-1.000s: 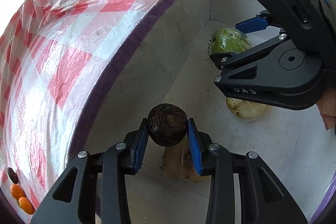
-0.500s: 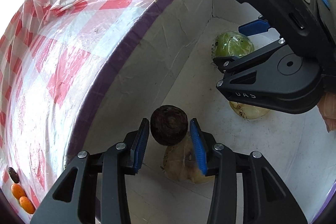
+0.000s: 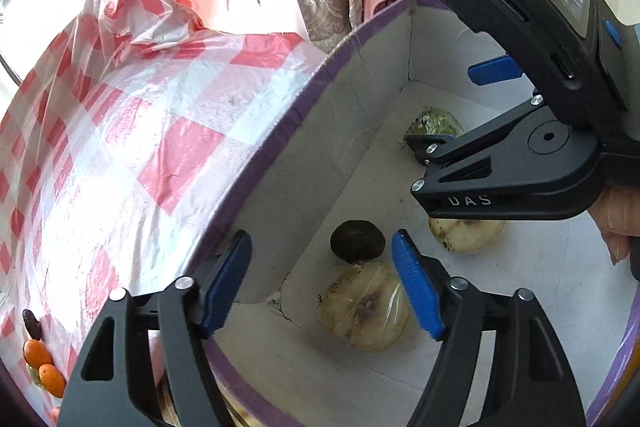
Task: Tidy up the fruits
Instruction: 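Open both tools to drop the two fruits into the box, then move both open tools back over the oranges on the table, then grasp an orange with the left tool while the right tool grasps another orange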
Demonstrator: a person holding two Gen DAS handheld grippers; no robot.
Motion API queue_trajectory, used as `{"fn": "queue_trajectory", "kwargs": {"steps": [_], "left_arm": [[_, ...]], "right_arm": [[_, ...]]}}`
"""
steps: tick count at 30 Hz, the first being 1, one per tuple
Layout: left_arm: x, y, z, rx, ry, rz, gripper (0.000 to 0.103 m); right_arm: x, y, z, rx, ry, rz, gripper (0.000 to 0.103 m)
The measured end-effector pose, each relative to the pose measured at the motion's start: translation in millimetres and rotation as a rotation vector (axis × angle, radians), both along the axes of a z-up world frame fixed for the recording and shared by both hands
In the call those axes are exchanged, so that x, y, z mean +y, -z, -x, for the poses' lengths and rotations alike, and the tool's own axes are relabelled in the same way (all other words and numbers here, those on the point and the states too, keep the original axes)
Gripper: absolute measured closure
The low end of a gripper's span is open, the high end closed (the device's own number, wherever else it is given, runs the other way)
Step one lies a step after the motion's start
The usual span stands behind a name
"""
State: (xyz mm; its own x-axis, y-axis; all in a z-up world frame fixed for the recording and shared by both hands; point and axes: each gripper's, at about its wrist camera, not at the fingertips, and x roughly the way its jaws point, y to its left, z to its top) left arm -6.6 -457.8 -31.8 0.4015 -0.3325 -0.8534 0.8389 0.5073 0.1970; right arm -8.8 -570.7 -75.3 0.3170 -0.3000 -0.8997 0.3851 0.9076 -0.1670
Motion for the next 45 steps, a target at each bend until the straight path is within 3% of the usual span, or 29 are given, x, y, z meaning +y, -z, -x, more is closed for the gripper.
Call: {"fn": "queue_trajectory", "kwargs": {"steps": [11, 21, 34, 45], "left_arm": [[62.1, -41.6, 2.5, -0.026, -0.095, 0.163, 0.028], [163.3, -69.7, -19.5, -0.042, -0.296, 0.28, 0.026], [302.5, -72.6, -55.5, -0.051, -0.61, 0.332, 0.026], [330.5, -53.6, -72.5, 0.003, -0.699, 0.284, 0.027]], "right_arm": [[35.3, -64.2, 31.3, -0.232, 0.04, -0.004, 0.012], [102.1, -115.4, 33.2, -0.411, 0.014, -0.068, 0.008], [221.0, -106.8, -19.4, -0.393, -0.194, -0.137, 0.008], [275.4, -101.3, -47.1, -0.363, -0.294, -0.15, 0.008]]}}
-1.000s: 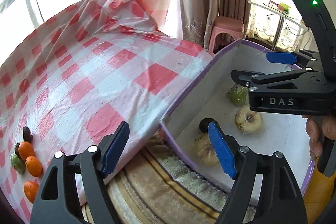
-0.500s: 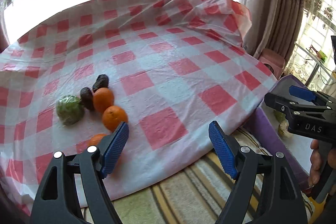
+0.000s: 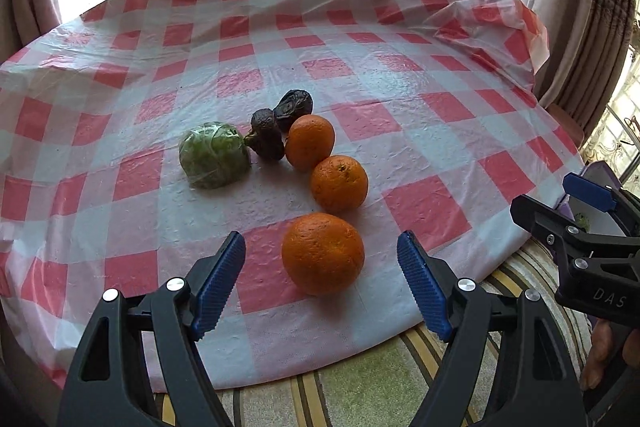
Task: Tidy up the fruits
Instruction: 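Grasp an orange with the left tool while the right tool grasps another orange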
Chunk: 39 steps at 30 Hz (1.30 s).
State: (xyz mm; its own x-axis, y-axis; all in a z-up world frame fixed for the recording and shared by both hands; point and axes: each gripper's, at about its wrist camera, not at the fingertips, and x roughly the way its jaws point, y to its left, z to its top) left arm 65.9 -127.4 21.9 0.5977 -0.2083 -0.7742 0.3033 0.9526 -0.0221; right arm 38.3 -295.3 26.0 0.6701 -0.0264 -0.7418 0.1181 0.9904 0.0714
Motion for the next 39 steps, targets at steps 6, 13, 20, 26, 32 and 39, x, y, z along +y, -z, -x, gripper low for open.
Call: {"fn": "queue_trajectory", "kwargs": {"steps": [6, 13, 20, 26, 32, 39], "left_arm": [[-3.0, 13.9, -4.9, 0.054, 0.024, -0.007, 0.056], [-1.0, 15.3, -5.2, 0.06, 0.031, 0.0, 0.062], [20.6, 9.8, -6.6, 0.014, -0.057, -0.051, 0.062], [54.1, 6.5, -12.7, -0.025, -0.184, -0.107, 0.061], [77.7, 4.7, -15.5, -0.046, -0.269, -0.137, 0.061], [94.1, 5.5, -17.0, -0.05, -0.314, -0.14, 0.061]], "right_arm": [[1.4, 2.8, -6.3, 0.015, -0.007, -0.003, 0.008], [9.6, 4.6, -14.8, 0.022, -0.024, 0.003, 0.008], [32.3, 4.3, -30.0, 0.015, -0.076, 0.0, 0.008], [64.9, 4.6, -48.5, 0.012, -0.16, 0.012, 0.008], [90.9, 9.6, -66.7, 0.035, -0.223, 0.019, 0.008], [116.4, 16.4, -82.9, 0.059, -0.285, 0.019, 0.018]]}}
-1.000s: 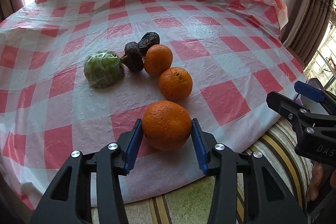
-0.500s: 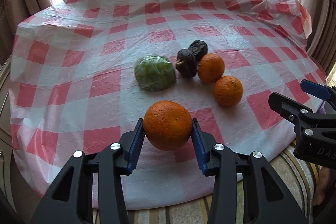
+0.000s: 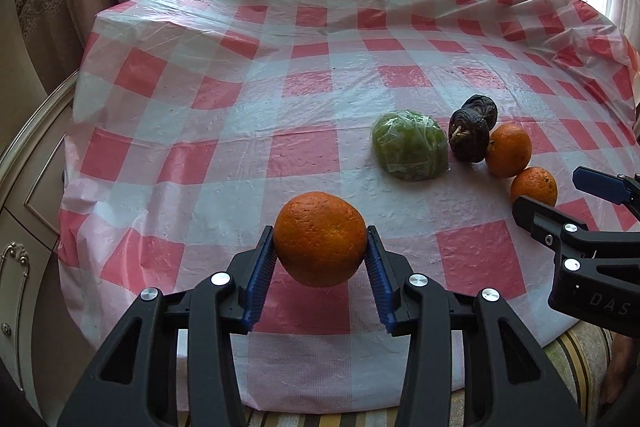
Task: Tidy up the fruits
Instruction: 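Grasp an orange with the left tool while the right tool grasps another orange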
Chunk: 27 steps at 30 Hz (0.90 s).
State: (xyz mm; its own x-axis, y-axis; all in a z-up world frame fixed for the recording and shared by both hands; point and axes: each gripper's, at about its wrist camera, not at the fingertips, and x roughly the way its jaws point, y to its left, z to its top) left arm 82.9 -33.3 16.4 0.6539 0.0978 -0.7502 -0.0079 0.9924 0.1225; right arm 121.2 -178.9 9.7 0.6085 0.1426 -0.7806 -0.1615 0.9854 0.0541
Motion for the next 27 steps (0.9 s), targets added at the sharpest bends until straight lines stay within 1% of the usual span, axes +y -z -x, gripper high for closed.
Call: {"fn": "queue_trajectory", "kwargs": {"steps": [1, 4, 6, 9, 10, 11, 12, 13, 17, 27], "left_arm": [[0.4, 0.1, -0.1, 0.0, 0.0, 0.001, 0.061], [0.4, 0.4, -0.1, 0.0, 0.001, 0.001, 0.061], [0.6, 0.6, -0.2, 0.001, 0.001, 0.002, 0.061], [0.8, 0.8, -0.1, 0.003, 0.002, 0.002, 0.061], [0.4, 1.0, -0.1, 0.003, 0.002, 0.002, 0.061], [0.4, 1.0, -0.1, 0.003, 0.002, 0.003, 0.061], [0.5, 1.1, 0.0, 0.003, 0.002, 0.002, 0.061], [0.4, 1.1, -0.1, 0.003, 0.002, 0.002, 0.061], [-0.9, 2.1, 0.2, 0.003, 0.003, 0.0, 0.061], [-10.7, 1.4, 2.3, -0.005, 0.015, -0.022, 0.061]], "right_arm": [[2.2, 1.1, -1.7, 0.004, -0.003, 0.002, 0.02], [7.0, 5.1, -7.0, 0.02, -0.012, 0.002, 0.031], [8.4, 7.3, -10.1, 0.03, -0.014, -0.003, 0.035], [9.6, 9.9, -13.4, 0.041, -0.02, -0.009, 0.046], [10.2, 11.1, -14.5, 0.046, -0.025, -0.012, 0.054], [10.8, 12.1, -15.8, 0.05, -0.026, -0.011, 0.059], [10.7, 11.9, -15.7, 0.045, -0.023, -0.009, 0.061], [10.4, 12.0, -16.1, 0.044, -0.019, -0.008, 0.065], [9.1, 11.8, -16.0, 0.04, -0.022, -0.014, 0.066], [3.0, 5.1, -5.0, -0.012, 0.009, 0.004, 0.067]]}}
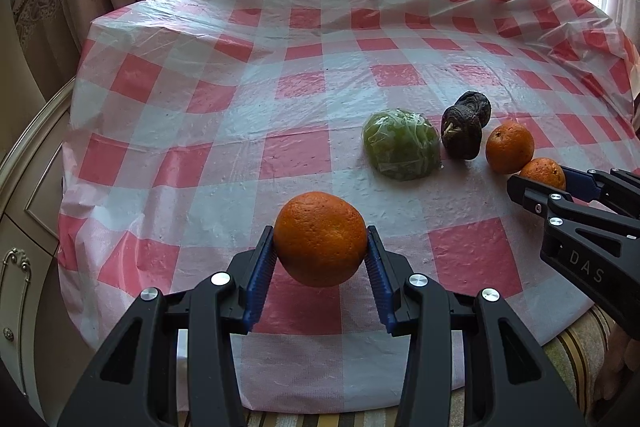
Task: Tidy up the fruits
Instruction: 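Grasp an orange with the left tool while the right tool grasps another orange, then carry both held oranges over the white purple-rimmed box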
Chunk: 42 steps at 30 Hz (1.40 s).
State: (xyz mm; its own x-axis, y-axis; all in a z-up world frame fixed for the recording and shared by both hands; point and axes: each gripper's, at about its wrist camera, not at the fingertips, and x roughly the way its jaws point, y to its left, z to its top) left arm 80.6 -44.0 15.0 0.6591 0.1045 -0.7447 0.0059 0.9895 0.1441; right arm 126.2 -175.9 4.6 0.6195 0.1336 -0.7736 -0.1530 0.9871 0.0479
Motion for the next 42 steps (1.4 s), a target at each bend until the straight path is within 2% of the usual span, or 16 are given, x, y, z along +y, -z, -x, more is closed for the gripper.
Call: {"fn": "queue_trajectory", "kwargs": {"steps": [25, 42], "left_arm": [[-30.0, -12.8, 10.0, -0.033, 0.037, -0.103, 0.061], [-102.3, -26.0, 26.3, -0.044, 0.195, -0.13, 0.061]], "right_arm": [[-35.5, -15.6, 25.9, -0.061, 0.068, -0.054, 0.067], [-104.7, -30.7, 69.1, -0.083, 0.179, -0.119, 0.067]]}}
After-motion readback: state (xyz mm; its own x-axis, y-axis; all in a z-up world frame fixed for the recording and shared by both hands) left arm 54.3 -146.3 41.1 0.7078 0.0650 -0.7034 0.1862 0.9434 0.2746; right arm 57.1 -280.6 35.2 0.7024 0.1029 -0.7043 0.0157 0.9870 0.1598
